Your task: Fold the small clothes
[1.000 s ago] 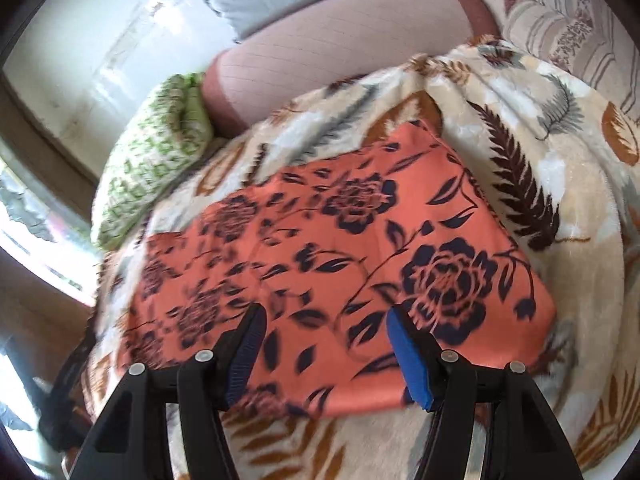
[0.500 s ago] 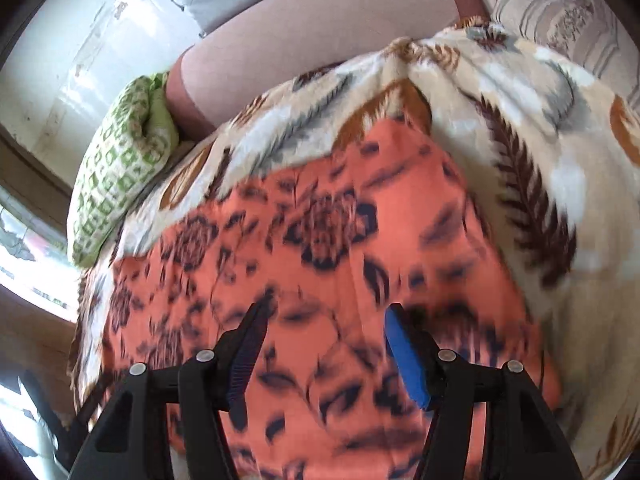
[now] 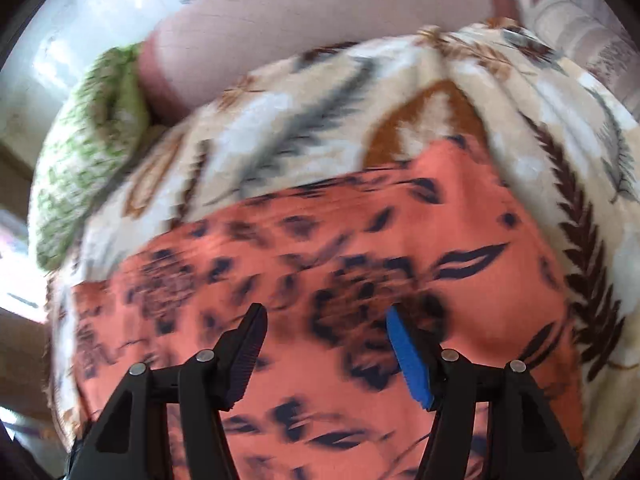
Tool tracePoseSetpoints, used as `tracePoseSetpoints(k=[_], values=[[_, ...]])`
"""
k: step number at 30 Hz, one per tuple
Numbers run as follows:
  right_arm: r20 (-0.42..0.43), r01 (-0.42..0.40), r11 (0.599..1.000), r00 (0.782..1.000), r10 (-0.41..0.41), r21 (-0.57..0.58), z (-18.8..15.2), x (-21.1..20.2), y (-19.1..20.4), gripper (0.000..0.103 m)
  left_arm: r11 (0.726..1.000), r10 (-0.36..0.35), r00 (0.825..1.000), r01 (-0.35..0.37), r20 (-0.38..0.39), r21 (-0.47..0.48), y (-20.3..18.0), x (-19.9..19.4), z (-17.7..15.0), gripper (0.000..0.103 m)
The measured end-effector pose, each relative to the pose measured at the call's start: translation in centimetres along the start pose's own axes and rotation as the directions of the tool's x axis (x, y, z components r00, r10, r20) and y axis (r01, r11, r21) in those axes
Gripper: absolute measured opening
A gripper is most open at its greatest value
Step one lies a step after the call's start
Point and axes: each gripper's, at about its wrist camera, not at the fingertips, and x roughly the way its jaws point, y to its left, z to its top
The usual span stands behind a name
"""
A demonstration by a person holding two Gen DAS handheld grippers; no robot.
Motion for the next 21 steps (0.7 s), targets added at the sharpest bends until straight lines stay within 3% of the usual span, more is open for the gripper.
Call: tracePoseSetpoints(k=[4, 7, 9, 10, 12, 14, 17, 21], values=[[-0.035, -0.109, 0.988, 0.994, 0.106, -0.108, -1.6, 0.3, 5.7, 0.066, 1.0, -0.005, 1.0, 0.005, -0.001, -0.003, 0.2, -0.1, -0.2, 0.061], [-0.076, -0.129, 0.976, 0.99, 0.117, -0.176, -3.1, 2.1, 9.6, 0.066, 1.0, -0.011, 1.0, 0.011, -0.002, -0.003, 0.4, -0.2, -0.2, 0.061], [-0.135, -0.123, 0.971, 0.986, 0.096, -0.207, -4.0, 4.1, 11.2, 0.066, 1.0, -0.013, 1.0, 0.013, -0.003, -0.003, 0.5, -0.2, -0.2, 0.061], [-0.144, -0.08, 0.968, 0.989, 0.046, -0.239, -4.4, 4.9, 11.9, 0.068, 1.0, -0.014, 1.0, 0.014, -0.004, 0.0, 0.5, -0.2, -0.3, 0.061], [-0.093, -0.018, 0.947, 0.996, -0.012, -0.32, -5.0, 4.8, 13.3, 0.069, 1.0, -0.013, 1.0, 0.013, -0.003, 0.005, 0.5, -0.2, -0.3, 0.061], [-0.1, -0.027, 0.947, 0.995, -0.005, -0.321, -5.3, 4.0, 13.3, 0.069, 1.0, -0.018, 1.0, 0.018, -0.004, 0.007, 0.5, -0.3, -0.4, 0.061], [-0.104, -0.096, 0.958, 0.992, 0.07, -0.27, -6.1, 2.2, 12.0, 0.068, 1.0, -0.022, 1.0, 0.022, -0.004, 0.003, 0.6, -0.6, -0.4, 0.061], [-0.067, -0.103, 0.952, 0.994, 0.087, -0.288, -8.4, -0.3, 11.1, 0.069, 1.0, -0.006, 1.0, 0.006, 0.0, 0.016, 0.3, -0.8, -0.7, 0.061]])
